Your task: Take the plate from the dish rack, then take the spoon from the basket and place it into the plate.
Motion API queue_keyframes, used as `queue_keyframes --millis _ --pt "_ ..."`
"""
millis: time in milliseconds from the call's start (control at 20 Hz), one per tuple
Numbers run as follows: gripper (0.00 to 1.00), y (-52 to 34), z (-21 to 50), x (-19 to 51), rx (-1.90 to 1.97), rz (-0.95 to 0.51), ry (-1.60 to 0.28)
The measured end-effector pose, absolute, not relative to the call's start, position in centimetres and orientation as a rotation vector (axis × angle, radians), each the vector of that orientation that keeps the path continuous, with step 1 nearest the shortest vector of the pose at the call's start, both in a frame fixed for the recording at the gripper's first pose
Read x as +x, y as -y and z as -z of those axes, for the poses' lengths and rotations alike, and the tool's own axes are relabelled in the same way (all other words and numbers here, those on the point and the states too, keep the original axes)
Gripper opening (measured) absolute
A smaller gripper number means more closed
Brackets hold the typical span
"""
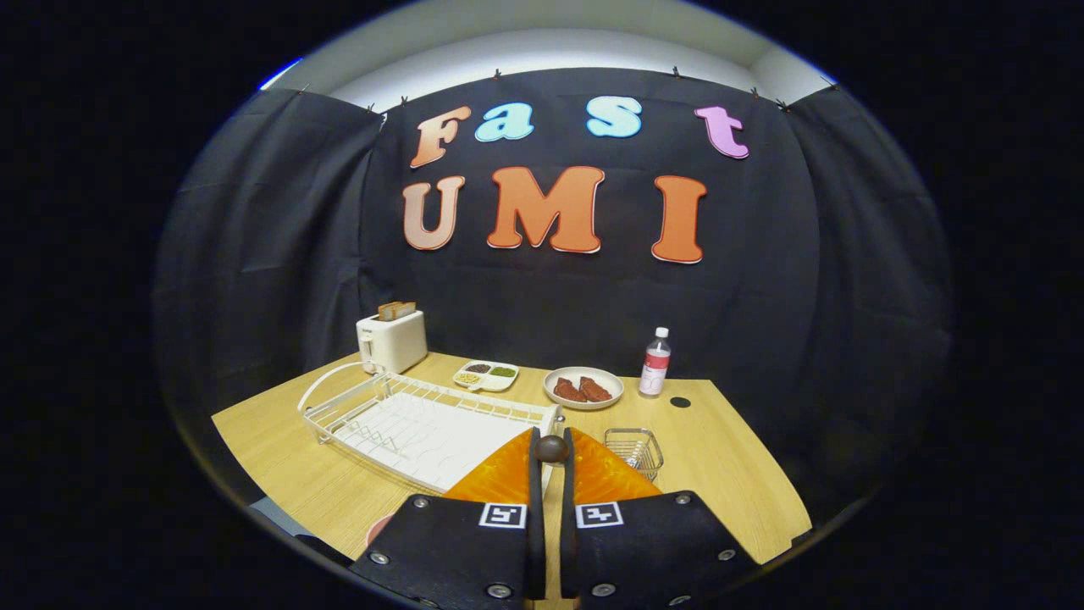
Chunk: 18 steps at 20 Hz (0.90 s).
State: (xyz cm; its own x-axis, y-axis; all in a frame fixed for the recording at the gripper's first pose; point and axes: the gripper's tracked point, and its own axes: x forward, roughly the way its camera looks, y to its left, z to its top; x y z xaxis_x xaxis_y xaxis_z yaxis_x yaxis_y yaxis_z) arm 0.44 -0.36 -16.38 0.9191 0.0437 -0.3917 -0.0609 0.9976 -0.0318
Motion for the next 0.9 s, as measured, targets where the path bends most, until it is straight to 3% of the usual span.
queue_keyframes --millis 900 --pt "0.07 -7.3 20.0 -6.0 -0.124 -0.296 -0.345"
